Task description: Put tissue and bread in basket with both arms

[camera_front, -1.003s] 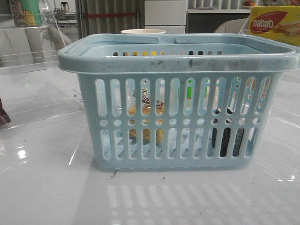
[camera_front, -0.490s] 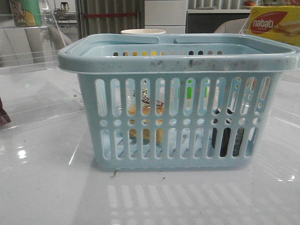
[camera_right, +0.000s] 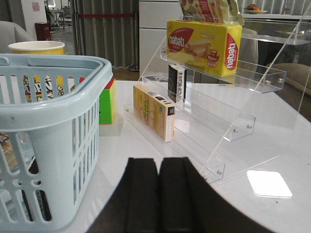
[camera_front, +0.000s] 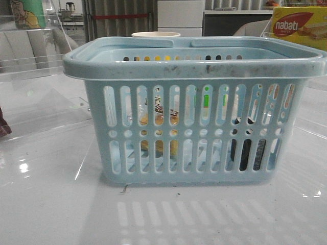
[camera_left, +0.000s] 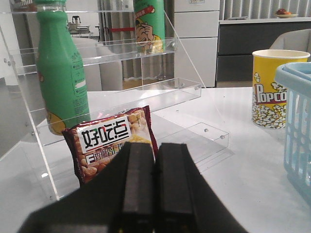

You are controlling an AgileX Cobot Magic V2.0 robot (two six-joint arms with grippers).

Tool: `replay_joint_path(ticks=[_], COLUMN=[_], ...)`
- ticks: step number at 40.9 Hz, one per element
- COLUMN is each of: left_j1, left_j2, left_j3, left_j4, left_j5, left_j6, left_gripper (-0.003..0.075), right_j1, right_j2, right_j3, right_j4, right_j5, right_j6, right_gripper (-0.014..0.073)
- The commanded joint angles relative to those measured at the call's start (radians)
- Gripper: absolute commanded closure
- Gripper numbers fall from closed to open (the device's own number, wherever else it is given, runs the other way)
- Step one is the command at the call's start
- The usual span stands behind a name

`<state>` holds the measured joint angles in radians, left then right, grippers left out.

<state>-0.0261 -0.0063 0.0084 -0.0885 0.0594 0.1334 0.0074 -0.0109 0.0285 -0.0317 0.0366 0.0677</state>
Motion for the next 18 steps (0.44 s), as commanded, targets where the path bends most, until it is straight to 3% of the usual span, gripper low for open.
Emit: replay_joint_path(ticks=[1, 18], left_j1=[-0.006, -0.006], left_j2=[-0.017, -0.017], left_j3=[-0.001, -0.001], left_j4=[-0.008, -0.008], left_j5=[-0.087, -0.087], left_j6=[-0.007, -0.007], left_gripper=[0.063, 0.063], right_j1=[-0.005, -0.005], right_j2=[-0.017, -0.017], right_j3=[0.002, 0.002], right_j4=[-0.007, -0.007], right_j5=[-0.079, -0.079], right_j6=[-0.008, -0.008], right_gripper=[0.0538, 0.0538])
